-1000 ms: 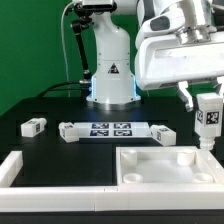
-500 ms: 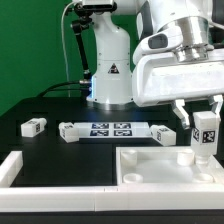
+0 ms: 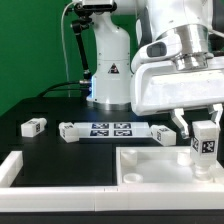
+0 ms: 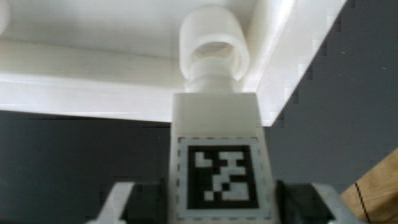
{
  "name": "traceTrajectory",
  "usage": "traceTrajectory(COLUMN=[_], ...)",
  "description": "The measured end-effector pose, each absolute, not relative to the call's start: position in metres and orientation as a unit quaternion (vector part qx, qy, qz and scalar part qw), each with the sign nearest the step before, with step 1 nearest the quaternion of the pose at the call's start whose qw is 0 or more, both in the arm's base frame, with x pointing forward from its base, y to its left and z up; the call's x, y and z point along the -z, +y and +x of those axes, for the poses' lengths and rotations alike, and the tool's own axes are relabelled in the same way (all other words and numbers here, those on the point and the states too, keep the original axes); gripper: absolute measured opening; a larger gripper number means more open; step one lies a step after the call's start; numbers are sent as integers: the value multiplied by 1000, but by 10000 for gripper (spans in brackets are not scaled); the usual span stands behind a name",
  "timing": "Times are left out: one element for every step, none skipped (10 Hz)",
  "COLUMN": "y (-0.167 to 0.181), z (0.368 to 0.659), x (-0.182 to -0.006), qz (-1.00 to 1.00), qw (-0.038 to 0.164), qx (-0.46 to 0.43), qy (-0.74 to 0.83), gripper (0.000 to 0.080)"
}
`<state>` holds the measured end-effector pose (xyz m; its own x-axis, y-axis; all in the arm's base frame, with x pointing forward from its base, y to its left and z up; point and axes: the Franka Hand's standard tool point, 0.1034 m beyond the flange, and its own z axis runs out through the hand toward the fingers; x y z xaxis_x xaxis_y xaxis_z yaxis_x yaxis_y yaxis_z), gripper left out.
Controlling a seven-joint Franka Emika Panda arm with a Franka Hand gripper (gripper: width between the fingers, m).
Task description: Assemble square table
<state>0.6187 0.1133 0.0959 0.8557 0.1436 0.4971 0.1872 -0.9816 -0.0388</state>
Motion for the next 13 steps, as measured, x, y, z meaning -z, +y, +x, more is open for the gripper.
traceTrajectory(y=[114,116,117,118,118,118,118,118,118,118,118,118,118], z=[618,617,615,615,615,615,614,614,613,613,613,613,612], x=[-93,-90,-86,-84,-82,-82,-81,-81,-81,-81,-81,-81,-79], qz=[-963,-963,-963,-962,-959,-957,-956,-954,-952,-952,-952,-952,-953], qw=[43,44,44,44,42,39,37,36,35,35,35,35,36], qx=[253,253,252,257,267,278,284,290,297,297,297,296,293], qy=[-86,-88,-88,-87,-82,-76,-70,-69,-69,-65,-64,-64,-64], gripper=[290,290,290,290,290,290,290,290,290,290,290,292,292])
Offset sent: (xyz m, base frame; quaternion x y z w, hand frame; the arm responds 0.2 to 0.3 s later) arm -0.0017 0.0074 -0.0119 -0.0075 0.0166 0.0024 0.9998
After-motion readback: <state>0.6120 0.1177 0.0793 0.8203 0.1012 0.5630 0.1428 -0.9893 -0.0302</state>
